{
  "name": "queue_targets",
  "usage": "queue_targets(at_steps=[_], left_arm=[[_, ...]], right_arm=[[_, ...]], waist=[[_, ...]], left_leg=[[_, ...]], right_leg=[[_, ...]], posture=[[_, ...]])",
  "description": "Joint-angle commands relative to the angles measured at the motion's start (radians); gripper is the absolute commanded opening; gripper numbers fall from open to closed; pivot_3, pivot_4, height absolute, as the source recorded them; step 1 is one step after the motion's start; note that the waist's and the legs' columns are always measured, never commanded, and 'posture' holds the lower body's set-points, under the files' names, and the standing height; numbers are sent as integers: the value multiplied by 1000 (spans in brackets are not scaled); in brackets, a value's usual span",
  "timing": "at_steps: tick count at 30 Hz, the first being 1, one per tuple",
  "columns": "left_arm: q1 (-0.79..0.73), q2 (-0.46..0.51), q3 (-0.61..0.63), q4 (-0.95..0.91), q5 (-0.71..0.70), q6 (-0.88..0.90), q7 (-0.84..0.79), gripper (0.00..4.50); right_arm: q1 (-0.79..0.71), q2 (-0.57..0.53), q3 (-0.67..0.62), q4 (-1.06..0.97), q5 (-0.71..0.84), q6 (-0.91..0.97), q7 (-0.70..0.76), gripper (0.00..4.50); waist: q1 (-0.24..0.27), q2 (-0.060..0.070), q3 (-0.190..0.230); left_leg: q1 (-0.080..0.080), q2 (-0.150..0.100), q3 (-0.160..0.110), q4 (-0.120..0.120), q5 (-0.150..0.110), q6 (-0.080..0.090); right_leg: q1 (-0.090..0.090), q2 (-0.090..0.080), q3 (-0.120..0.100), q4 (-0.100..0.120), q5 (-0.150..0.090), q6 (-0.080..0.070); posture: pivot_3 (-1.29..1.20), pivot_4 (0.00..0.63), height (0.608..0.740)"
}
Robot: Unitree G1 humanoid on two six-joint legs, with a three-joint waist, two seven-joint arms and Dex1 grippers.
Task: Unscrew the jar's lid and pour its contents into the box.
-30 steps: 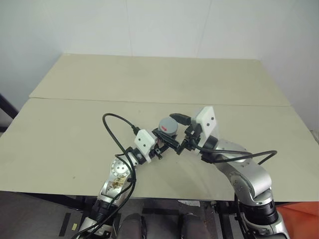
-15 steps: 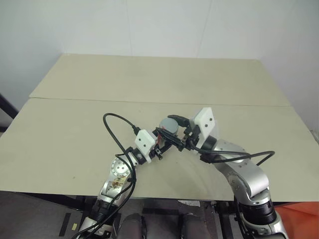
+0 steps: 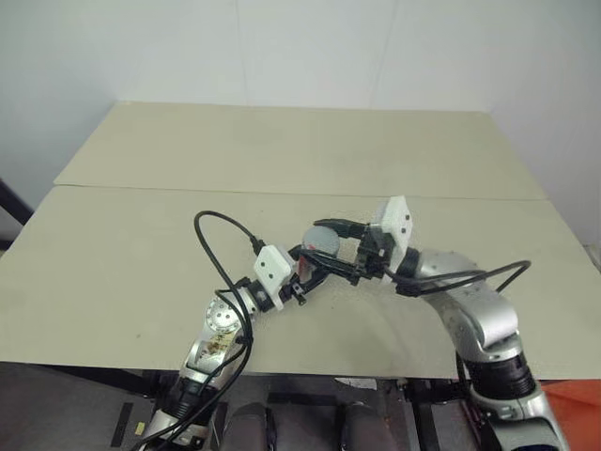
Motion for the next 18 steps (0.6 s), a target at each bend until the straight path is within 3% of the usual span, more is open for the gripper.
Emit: queue_targets(at_steps=[1,5,11,18], left_arm=[[-4,-4,-1,-53,-35,-9,-18,1992],[-2,-12,-11,-56,-31,-9,-27,1992],[-15,-14,-24,-63,-33,1,-30,1992],[-13,-11,-27,-75,-32,6,-26,1992]], right_arm=[[-76,-23,11,99,42,-50,193,2789],[-202,-32,27,282,69,-69,437,2789],[-400,-6,77,568,41,-181,673,2789],[-535,-55,254,776,143,-380,698,2789]], waist=[[-1,0,0],[-1,0,0],[-2,0,0],[-4,0,0]], left_leg=[[0,0,0,0,0,0],[0,0,0,0,0,0],[0,0,0,0,0,0],[-1,0,1,0,1,-1]], right_leg=[[0,0,0,0,0,0],[0,0,0,0,0,0],[0,0,0,0,0,0],[0,0,-1,0,0,0]], posture=[[0,150,740],[0,150,740],[0,150,740],[0,150,740]])
